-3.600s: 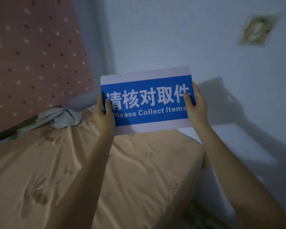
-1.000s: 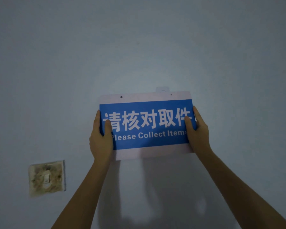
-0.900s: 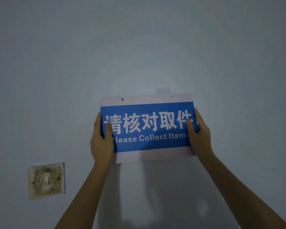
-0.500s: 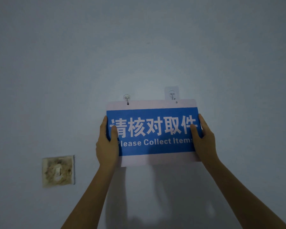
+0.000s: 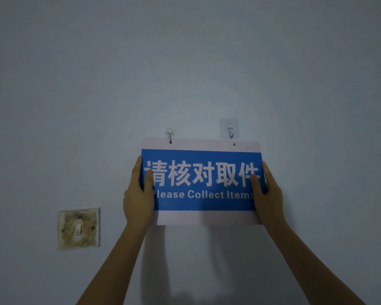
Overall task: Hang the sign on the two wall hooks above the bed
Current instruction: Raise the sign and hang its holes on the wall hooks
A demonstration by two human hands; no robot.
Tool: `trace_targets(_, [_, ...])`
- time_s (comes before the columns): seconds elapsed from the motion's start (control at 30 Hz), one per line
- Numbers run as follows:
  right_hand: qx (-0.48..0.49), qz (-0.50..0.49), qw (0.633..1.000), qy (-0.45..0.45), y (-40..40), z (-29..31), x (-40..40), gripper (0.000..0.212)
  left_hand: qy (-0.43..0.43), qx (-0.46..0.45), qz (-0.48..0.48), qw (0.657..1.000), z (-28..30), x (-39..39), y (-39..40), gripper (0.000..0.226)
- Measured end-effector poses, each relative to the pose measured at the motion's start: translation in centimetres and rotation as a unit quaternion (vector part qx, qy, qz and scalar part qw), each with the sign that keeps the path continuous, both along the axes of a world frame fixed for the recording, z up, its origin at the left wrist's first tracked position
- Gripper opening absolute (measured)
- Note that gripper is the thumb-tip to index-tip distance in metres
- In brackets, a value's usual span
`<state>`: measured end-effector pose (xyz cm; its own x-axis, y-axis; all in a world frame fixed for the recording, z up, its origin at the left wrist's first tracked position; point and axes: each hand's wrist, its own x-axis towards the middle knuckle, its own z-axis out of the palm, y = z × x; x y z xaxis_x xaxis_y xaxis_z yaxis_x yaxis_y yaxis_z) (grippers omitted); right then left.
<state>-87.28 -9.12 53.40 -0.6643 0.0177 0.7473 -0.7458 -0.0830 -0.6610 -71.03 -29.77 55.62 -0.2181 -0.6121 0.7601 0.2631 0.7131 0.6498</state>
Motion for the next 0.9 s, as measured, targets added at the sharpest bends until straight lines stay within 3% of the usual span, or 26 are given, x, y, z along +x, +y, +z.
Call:
trace_targets(0.33, [0.031,-0.016,0.998,0.053,2.3,3.8,-1.3,0.054,0.046,0.041,-0.027,0.998,-1.0,-1.7,2.1,0.05])
trace_targets(0.9, [0.049,0.037,0.997,0.042,2.1,5.4,-3.4,0.053,0.043,0.048,-0.003,0.998,-1.2,-2.5,2.8,0.051])
